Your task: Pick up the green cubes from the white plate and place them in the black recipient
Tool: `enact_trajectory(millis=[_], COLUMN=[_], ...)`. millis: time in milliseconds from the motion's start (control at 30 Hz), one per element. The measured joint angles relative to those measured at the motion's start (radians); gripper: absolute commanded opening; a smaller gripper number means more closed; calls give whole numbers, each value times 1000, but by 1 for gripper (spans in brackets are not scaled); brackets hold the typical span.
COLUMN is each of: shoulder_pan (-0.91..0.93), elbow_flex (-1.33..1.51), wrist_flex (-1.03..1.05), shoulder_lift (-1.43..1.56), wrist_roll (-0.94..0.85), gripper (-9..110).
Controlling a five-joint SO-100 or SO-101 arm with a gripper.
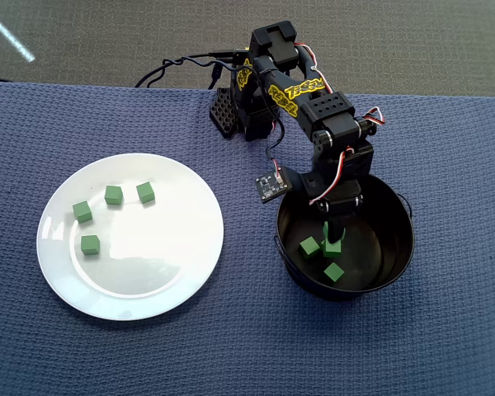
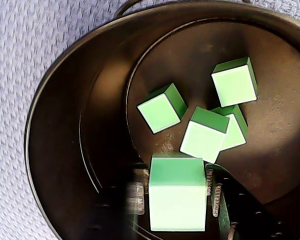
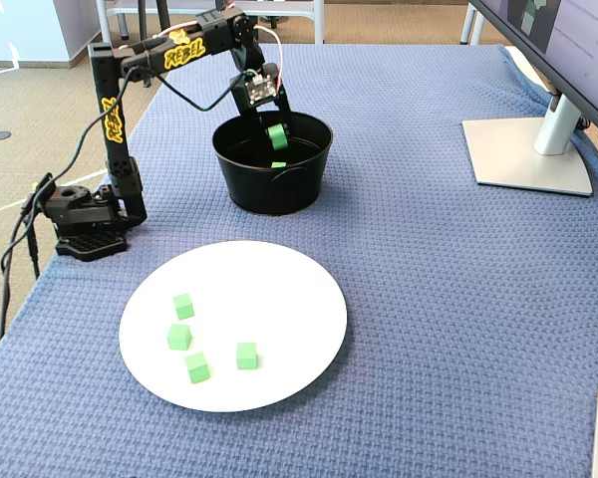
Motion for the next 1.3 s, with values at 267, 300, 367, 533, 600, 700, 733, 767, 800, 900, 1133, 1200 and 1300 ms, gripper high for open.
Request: enact_trajectory(millis=[267, 300, 367, 533, 600, 700, 733, 767, 800, 900, 1133, 1200, 1300], shoulder_pan=[2, 2, 15, 161, 252, 408, 460, 509, 560, 686, 857, 873, 873], elbow_flex=[18, 18, 18, -5, -26, -31, -29, -21, -5, 86, 433, 523, 615], wrist_flex=[-11, -14, -14, 0, 14, 21, 21, 14, 0, -58, -279, -316, -336], shoulder_lift=[34, 40, 64, 133, 155, 175, 176, 176, 181, 183, 183, 183, 187], wrist_roll=[-23, -25, -34, -86, -107, -150, -164, -179, -196, -250, -385, -417, -446], gripper=[48, 48, 49, 49, 48, 48, 47, 47, 47, 47, 46, 46, 46])
